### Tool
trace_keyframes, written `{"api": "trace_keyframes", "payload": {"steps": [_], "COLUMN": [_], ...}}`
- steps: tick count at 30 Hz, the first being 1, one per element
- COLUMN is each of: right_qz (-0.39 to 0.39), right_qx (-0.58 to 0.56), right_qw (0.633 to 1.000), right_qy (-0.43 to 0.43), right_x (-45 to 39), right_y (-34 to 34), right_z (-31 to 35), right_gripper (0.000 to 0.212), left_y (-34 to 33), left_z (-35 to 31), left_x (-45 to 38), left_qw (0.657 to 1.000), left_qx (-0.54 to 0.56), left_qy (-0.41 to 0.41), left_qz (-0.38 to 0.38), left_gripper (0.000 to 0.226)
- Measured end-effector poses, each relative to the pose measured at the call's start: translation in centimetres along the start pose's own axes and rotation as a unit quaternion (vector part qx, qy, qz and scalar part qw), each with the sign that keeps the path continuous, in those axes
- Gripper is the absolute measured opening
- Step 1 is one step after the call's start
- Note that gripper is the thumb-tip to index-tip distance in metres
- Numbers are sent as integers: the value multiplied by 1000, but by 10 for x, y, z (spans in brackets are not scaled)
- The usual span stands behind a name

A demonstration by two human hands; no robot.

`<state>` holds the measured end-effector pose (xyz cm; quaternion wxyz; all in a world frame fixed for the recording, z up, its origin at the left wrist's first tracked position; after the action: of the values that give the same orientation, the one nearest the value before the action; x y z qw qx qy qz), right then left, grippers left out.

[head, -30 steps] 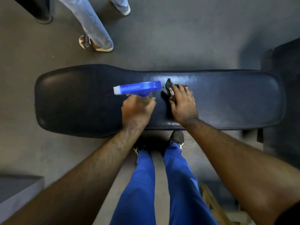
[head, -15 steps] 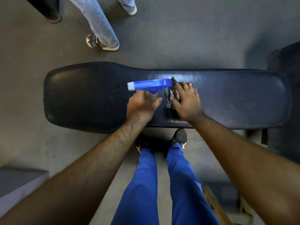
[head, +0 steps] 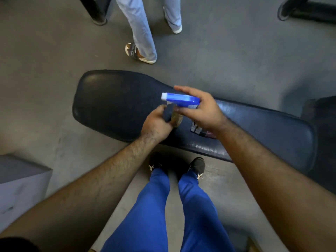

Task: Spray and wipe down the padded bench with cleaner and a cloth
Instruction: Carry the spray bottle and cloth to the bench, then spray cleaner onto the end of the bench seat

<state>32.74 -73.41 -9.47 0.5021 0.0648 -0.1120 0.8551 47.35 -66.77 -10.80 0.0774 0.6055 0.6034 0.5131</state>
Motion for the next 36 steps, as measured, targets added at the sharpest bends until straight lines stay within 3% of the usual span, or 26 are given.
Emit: {"api": "trace_keyframes", "payload": {"steps": [3,8,11,15,17,23,28,36], "right_qz": [28,62,63,-46,-76,-44,-7,29], "right_qx": [11,207,243,177,199,266,307,358], "right_qw": [1000,973,961,981,977,962,943,917], "right_qy": [-8,79,117,57,34,-38,-126,-175], "right_x": [-10,-35,-54,-81,-91,-140,-191,-256], "right_y": [-12,-37,-61,-86,-106,-177,-230,-289], "right_z": [6,20,23,13,9,-7,-33,-57], "right_gripper": [48,67,57,30,24,19,26,17], "left_y": [10,26,38,57,72,117,138,102], "left_z": [8,41,65,101,121,191,255,289], "left_x": [-8,-24,-33,-51,-62,-98,-140,-179], "left_qw": [1000,997,995,994,993,986,960,950], "left_qx": [-7,8,8,11,1,-65,-147,-221], "left_qy": [10,53,65,65,57,37,31,58], "left_qz": [-16,-55,-72,-89,-105,-150,-237,-212], "left_gripper": [53,58,58,56,55,54,64,80]}}
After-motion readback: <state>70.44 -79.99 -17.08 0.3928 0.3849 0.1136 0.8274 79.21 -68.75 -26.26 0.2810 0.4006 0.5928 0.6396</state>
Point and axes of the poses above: each hand's wrist, its own x-axis away from the middle knuckle, its own y-axis out of the back of the hand, z = x × y, the point moved 5 cm from there along -x, towards the middle knuckle, and after that the axes turned 12 degrees about -x, right-handed, at the moved point
